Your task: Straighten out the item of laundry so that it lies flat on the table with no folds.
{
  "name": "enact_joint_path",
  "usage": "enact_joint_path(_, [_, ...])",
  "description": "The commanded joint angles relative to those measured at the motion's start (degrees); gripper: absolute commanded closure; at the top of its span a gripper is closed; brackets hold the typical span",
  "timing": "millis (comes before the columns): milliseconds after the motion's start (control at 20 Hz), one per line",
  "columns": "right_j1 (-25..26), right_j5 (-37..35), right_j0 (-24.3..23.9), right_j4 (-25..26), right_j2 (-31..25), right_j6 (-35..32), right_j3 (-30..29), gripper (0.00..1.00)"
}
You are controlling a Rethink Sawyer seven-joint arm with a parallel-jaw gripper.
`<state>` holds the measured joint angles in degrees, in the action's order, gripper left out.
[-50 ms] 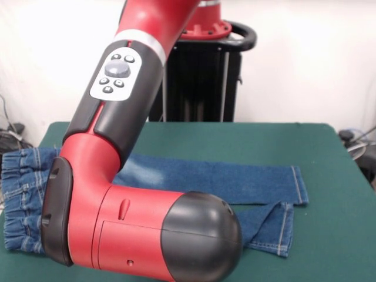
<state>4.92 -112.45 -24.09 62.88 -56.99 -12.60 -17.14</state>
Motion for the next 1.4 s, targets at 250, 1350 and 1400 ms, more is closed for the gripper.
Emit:
enact_joint_path(250, [1.8,1.4,0.7,3.9,-4.6,12.5,-0.6,0.00])
enact_joint_path(1350, [-2.6,-2.1,0.7,1.7,-6.3,11.9,-1.4,0.00])
enact_joint_path(1400, [-2.8,-2.1,0.8,1.6,-6.7,11.7,-1.3,0.00])
